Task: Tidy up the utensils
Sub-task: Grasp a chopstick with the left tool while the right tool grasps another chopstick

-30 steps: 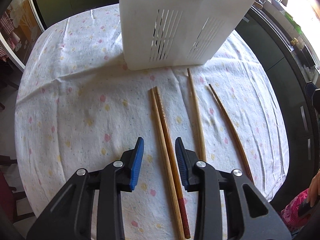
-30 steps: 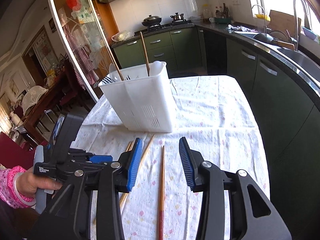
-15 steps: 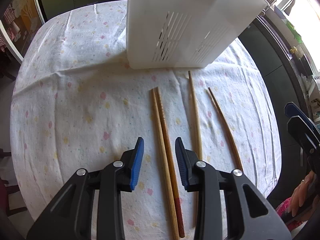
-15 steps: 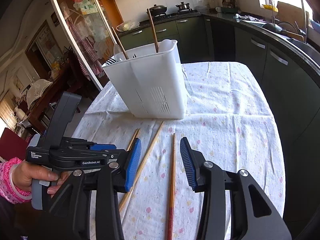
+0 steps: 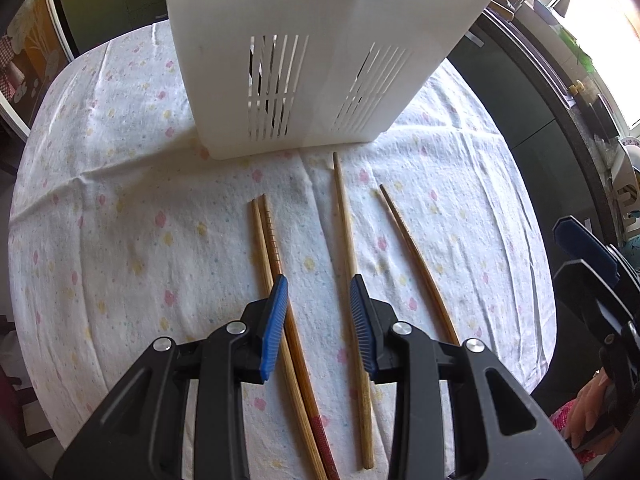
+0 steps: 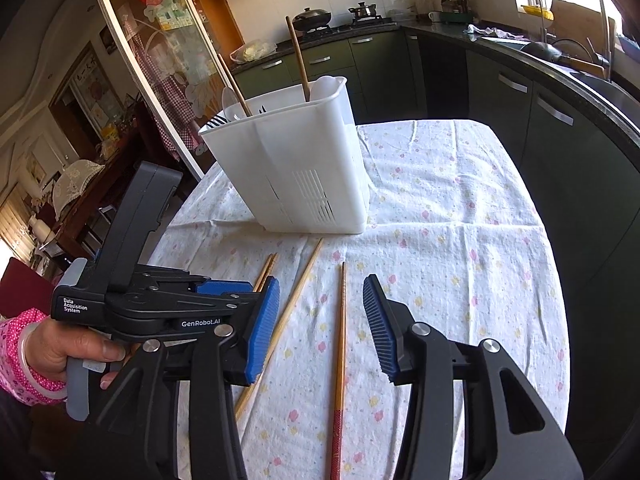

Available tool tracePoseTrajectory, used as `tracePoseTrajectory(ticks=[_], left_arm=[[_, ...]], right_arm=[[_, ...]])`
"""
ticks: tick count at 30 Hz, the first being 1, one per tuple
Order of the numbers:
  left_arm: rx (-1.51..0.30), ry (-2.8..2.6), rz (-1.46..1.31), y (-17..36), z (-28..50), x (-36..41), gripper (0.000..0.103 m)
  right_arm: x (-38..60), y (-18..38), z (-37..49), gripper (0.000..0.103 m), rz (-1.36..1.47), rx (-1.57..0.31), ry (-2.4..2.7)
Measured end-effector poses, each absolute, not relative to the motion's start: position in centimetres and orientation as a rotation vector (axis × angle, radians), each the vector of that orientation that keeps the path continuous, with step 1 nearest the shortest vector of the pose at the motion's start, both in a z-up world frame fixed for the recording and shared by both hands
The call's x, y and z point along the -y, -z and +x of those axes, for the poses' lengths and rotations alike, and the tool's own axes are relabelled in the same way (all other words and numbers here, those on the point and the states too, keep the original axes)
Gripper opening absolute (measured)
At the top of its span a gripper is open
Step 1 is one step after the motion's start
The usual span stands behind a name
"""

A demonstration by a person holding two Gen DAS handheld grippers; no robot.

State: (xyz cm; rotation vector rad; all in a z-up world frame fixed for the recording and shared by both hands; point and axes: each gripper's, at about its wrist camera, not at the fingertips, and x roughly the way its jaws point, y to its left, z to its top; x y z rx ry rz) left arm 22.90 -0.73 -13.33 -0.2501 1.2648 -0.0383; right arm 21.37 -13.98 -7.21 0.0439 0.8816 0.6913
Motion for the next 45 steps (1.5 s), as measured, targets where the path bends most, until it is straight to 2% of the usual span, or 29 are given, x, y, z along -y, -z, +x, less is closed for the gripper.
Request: tracePoseTrajectory(ticks=[13,14,15,17,20,28,34,36,37,39,45], left_arm=[[-1.308,0.012,-0.235,15.5,24.2,1.3,0.031],[-1.307,0.010,-0.228,15.6,24.2,1.3,0.030],[-1.306,0.003,-0.214,15.6,24.2,1.4,0.020],[-1.311,0.012,-0.197,15.8,23.9,1.3,0.007],[-1.312,0.026,-0.196,16.0,23.6,1.2,0.007],[-1.284,0.076,-0.221,14.8,22.3,1.9,0.006],[-1.241,0.096,-0.224,12.8,21.2,1.6,0.006],[-1.226,0.101,-0.225,12.2,20.7,1.3,0.006],[-1.219,0.105,-0.222,11.9,20.5,1.3,0.006],[-1.203,0.111,-0.222,11.2,20.0,1.2,0.006],[-1.148,0.143,-0.215,9.0,17.5,0.8,0.006]], right_arm=[[14.2,7.9,22.1,0.046,0.018,-0.905,-0.642],[14.0,8.2,22.2,0.046,0.002,-0.915,-0.638],[13.7,8.6,22.4,0.046,-0.022,-0.930,-0.634],[12.7,9.7,22.7,0.044,-0.090,-0.962,-0.623],[10.8,11.9,23.3,0.035,-0.189,-1.031,-0.634],[7.9,15.3,24.5,0.035,-0.309,-1.112,-0.629],[7.2,15.6,25.0,0.035,-0.349,-1.128,-0.616],[6.7,15.5,24.8,0.027,-0.366,-1.128,-0.635],[6.5,15.5,24.7,0.018,-0.371,-1.128,-0.639],[5.8,15.6,24.3,0.008,-0.385,-1.123,-0.639],[7.3,14.4,24.2,0.007,-0.289,-1.104,-0.654]])
